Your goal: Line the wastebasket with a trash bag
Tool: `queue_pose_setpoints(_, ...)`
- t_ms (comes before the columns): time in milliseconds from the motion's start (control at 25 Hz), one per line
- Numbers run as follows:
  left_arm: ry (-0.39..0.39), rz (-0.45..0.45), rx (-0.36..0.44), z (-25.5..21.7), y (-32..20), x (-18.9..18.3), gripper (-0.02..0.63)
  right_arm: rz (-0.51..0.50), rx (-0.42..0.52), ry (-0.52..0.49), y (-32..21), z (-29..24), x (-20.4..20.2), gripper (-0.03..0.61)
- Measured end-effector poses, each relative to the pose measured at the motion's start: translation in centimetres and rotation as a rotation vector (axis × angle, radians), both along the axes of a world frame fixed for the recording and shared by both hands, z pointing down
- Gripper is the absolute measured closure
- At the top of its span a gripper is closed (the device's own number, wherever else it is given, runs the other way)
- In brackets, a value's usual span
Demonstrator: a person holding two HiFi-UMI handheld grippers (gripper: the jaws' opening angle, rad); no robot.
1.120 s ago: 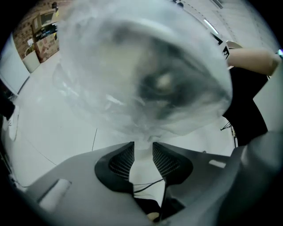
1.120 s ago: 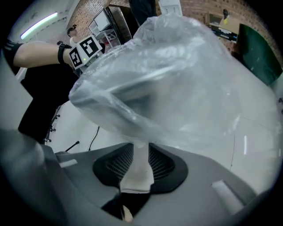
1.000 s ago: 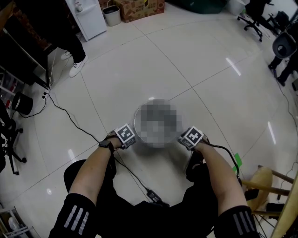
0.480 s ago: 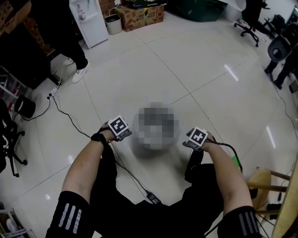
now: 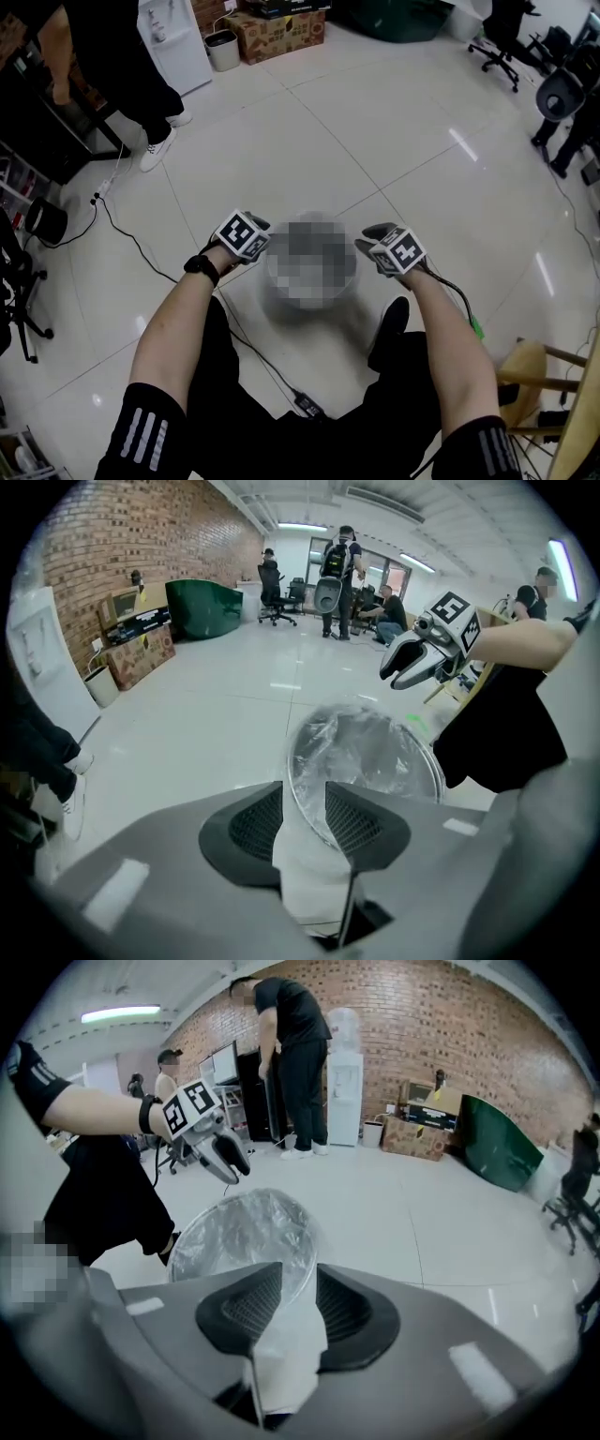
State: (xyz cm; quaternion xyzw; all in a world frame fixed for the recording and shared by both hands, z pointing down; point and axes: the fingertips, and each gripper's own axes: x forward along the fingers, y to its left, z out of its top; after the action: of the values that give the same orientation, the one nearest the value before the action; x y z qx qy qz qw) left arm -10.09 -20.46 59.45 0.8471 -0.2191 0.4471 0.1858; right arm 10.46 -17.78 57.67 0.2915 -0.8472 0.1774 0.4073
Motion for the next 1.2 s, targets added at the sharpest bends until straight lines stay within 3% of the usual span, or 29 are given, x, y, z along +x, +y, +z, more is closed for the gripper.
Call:
queue_pose_setpoints(320,0.031,-0.045,-0.075,3.1,-2.8,0.8,0.488,0.047,-0.079,-0.029,-3.4,3.0,-1.9,0.457)
queue_pose_setpoints(520,0.047,-0.007,-0.127,4.4,-2.7,2.3,0.525,0.056,-0.174,-0.044,-3.9,5.2,-2.2,0.459)
queue_pose_setpoints(600,0.072,0.014,-0.13,3.9,-3.0,3.0,0.573,0.039,-0.183,-0.035,-4.1,5.7,-2.5,0.526)
queue_pose_setpoints(680,0.11,0.005,-0.123,3.0,-3.8,3.5,0.611,0.044,-0.183,-0.056,-4.8,5.6,-2.8,0.546)
queue_pose_setpoints(800,0.135,-0.036,-0.104,2.2,-5.5,2.8,0.618,0.071,-0.163,-0.09,-6.1,4.9,-2.8,0.571)
queue_pose_setpoints(1000,0.06,-0.085,-0.09,4.5,-6.5,0.9,0.618,0.105,-0.134,-0.059,-7.4,5.7,-1.9,0.571)
queue_pose_setpoints(1200,0.002,-0.056,-0.13,7.6,-6.1,1.1,0.605,0.112,-0.159,0.013,-7.5,8.4,-0.9,0.571)
